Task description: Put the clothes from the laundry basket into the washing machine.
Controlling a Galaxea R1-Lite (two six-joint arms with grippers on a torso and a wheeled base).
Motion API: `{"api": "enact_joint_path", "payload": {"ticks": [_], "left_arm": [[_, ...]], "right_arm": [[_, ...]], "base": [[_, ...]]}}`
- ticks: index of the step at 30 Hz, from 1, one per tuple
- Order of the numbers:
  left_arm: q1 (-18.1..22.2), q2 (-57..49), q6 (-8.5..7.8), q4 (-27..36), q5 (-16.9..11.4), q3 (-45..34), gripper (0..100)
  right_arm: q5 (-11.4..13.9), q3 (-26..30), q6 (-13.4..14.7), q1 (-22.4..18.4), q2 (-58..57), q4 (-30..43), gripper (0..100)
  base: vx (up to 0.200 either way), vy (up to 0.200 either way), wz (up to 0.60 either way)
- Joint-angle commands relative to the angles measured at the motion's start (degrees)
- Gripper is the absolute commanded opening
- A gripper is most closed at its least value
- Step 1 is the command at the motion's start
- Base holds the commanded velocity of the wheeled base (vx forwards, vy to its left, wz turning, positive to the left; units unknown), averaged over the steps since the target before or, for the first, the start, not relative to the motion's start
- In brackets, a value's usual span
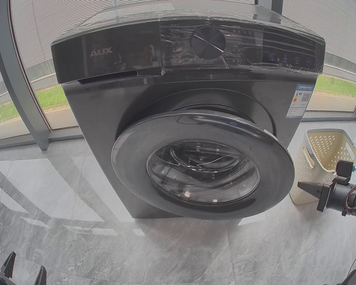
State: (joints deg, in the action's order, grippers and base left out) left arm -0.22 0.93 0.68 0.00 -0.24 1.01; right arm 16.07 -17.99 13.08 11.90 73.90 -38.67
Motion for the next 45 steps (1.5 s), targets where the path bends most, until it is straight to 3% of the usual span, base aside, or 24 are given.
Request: {"api": "enact_joint_path", "payload": {"ticks": [1, 7, 13, 21, 27, 32, 37, 41, 43, 45], "left_arm": [[0.04, -0.93, -0.16, 0.00, -0.11, -0.92, 100], [0.04, -0.93, -0.51, 0.00, -0.11, -1.01, 100], [0.04, -0.93, -0.42, 0.00, -0.11, -0.92, 100], [0.13, -0.93, -1.03, 0.00, -0.28, -1.01, 100], [0.04, -0.93, -0.51, 0.00, -0.02, -1.01, 100], [0.04, -0.93, -0.77, 0.09, -0.02, -1.01, 100], [0.04, -0.93, -0.59, 0.00, -0.11, -1.01, 100], [0.04, -0.93, -0.51, 0.00, -0.11, -1.01, 100], [0.04, -0.93, -0.51, -0.09, -0.11, -1.01, 100], [0.04, -0.93, -0.51, 0.00, -0.11, -1.01, 100]], "right_arm": [[0.02, 5.86, -0.51, 2.69, -1.13, -0.27, 0], [0.46, 11.75, -0.78, 8.93, -3.06, 0.17, 0], [0.37, 8.85, 0.19, 12.36, -2.09, -1.67, 0], [0.37, 6.92, 1.42, 12.01, 5.47, -8.97, 0], [-0.51, 4.19, 1.16, 11.22, 10.12, -15.12, 0], [-4.73, 1.12, 1.16, 8.05, 10.04, -16.18, 0], [-5.34, 5.07, 0.54, 8.40, 7.14, -15.91, 0], [-5.34, 9.56, 0.63, 13.94, 5.11, -15.38, 0], [-5.26, 10.61, 0.63, 14.73, 5.11, -15.38, 0], [-3.76, 12.98, 0.45, 16.49, 5.11, -15.91, 0]], "base": [[0.000, 0.000, 0.00], [0.000, 0.000, 0.00], [0.133, 0.000, 0.00], [0.200, 0.000, 0.00], [0.000, 0.000, 0.00], [0.000, 0.000, 0.00], [0.000, -0.120, 0.00], [0.000, 0.000, 0.00], [0.000, 0.000, 0.00], [0.000, 0.000, 0.00]]}}
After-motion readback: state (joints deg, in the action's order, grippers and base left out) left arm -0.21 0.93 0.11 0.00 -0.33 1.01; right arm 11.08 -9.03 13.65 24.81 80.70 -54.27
